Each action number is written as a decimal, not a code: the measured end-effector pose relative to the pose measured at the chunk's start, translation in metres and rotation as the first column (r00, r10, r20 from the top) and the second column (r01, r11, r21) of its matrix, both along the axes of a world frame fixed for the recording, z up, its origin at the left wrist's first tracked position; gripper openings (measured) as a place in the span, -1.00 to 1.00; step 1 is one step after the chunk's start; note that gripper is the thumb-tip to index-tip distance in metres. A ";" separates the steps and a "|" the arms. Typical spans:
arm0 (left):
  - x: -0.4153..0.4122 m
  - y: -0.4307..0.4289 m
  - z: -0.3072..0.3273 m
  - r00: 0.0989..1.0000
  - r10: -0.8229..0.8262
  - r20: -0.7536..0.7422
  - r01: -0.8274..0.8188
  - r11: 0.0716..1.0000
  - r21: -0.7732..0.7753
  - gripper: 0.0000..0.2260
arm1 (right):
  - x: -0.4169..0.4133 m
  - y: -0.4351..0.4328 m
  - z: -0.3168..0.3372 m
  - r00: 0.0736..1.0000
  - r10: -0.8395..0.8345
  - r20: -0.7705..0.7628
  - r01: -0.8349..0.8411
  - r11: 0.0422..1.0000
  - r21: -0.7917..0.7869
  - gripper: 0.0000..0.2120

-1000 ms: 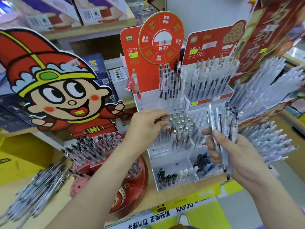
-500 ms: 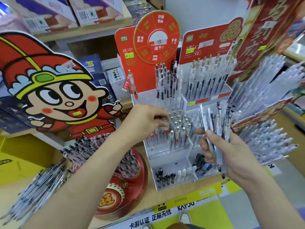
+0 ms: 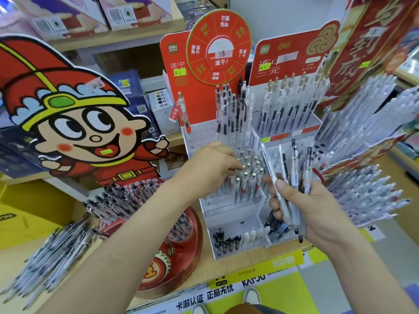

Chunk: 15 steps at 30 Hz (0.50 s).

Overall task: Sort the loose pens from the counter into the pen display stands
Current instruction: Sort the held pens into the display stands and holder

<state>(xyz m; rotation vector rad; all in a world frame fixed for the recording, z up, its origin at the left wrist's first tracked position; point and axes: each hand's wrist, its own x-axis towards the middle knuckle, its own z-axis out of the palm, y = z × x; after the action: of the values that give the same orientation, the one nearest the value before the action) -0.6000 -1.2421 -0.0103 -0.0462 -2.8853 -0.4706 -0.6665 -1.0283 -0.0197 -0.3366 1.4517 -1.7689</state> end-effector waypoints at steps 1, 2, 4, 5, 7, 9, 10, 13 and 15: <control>-0.001 0.001 0.000 1.000 0.002 0.001 -0.002 1.000 -0.010 -0.83 | 0.000 -0.002 -0.001 1.000 -0.027 0.010 0.027 1.000 0.003 -0.29; -0.002 0.001 0.000 1.000 0.005 0.004 -0.005 1.000 -0.007 -0.84 | 0.001 -0.003 -0.001 0.998 -0.053 0.027 0.053 0.999 0.003 -0.24; -0.002 0.002 0.001 1.000 0.013 0.001 -0.013 1.000 0.010 -0.86 | 0.002 -0.005 -0.001 0.993 -0.087 0.080 0.088 0.996 -0.012 -0.30; -0.002 0.002 0.001 1.000 0.018 0.007 -0.018 1.000 0.005 -0.87 | 0.004 -0.006 -0.001 0.989 -0.094 0.112 0.098 0.995 -0.027 -0.40; 0.000 0.002 -0.001 1.000 0.007 0.002 -0.007 1.000 -0.018 -0.88 | 0.007 -0.007 0.001 0.982 -0.103 0.161 0.111 0.993 -0.041 -0.55; 0.002 -0.001 -0.004 0.999 -0.020 -0.043 0.018 0.999 -0.044 -0.88 | 0.010 -0.009 0.002 0.977 -0.103 0.185 0.112 0.993 -0.039 -0.56; 0.004 -0.002 -0.004 0.999 -0.014 -0.046 0.013 0.999 -0.040 -0.87 | 0.011 -0.010 0.002 0.977 -0.099 0.190 0.107 0.994 -0.037 -0.55; 0.012 0.002 0.000 0.993 0.120 -0.017 -0.116 0.982 0.149 -0.80 | 0.014 -0.012 0.002 0.978 -0.079 0.192 0.086 0.996 -0.027 -0.60; 0.020 0.012 0.013 0.963 0.270 -0.011 -0.232 0.847 0.477 -0.79 | 0.015 -0.013 0.002 0.982 -0.064 0.179 0.071 0.997 -0.033 -0.73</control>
<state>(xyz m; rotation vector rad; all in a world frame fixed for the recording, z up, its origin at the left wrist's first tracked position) -0.5802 -1.2302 0.0026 0.3798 -2.5640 -1.0743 -0.6514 -1.0412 -0.0178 -0.1461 1.3175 -1.8339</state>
